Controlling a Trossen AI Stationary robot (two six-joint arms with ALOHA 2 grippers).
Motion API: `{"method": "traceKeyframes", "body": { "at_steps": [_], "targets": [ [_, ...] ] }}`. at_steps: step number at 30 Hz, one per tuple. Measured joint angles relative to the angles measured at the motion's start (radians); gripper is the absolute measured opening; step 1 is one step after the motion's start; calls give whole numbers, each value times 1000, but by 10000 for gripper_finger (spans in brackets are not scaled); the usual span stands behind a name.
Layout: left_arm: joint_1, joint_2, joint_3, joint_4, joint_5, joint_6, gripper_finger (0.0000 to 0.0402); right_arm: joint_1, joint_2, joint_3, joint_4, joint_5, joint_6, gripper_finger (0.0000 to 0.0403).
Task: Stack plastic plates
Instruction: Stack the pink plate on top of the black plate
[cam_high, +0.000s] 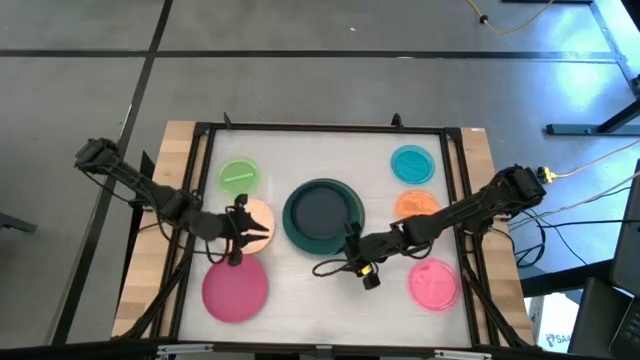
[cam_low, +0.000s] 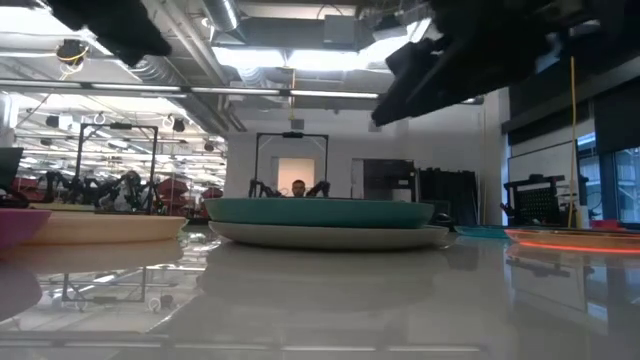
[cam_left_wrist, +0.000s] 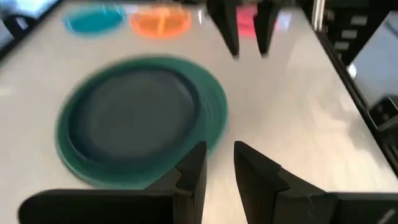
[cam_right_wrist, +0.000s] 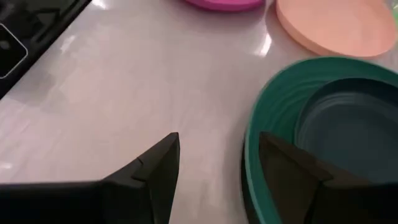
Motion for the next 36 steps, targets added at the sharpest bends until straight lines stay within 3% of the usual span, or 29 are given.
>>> {"method": "traceKeyframes", "body": {
  "at_steps": [5,17,24,31,36],
  "targets": [
    [-70,89,98,-138,-2,-129,75,38,-18,-83,123,34,8,207],
    [-157,209,146,-152,-1,-272,75,76,-18,-160,292,43,-10,207],
    [-204,240,133,-175,32,-276,75,19,-18,-160,388,76,-140,207],
    [-186,298,82,-151,72,-216,75,-18,-14,-160,359,43,-80,207],
    [-159,377,69,-108,165,-164,75,-14,-14,-160,368,32,-66,207]
  ]
}}
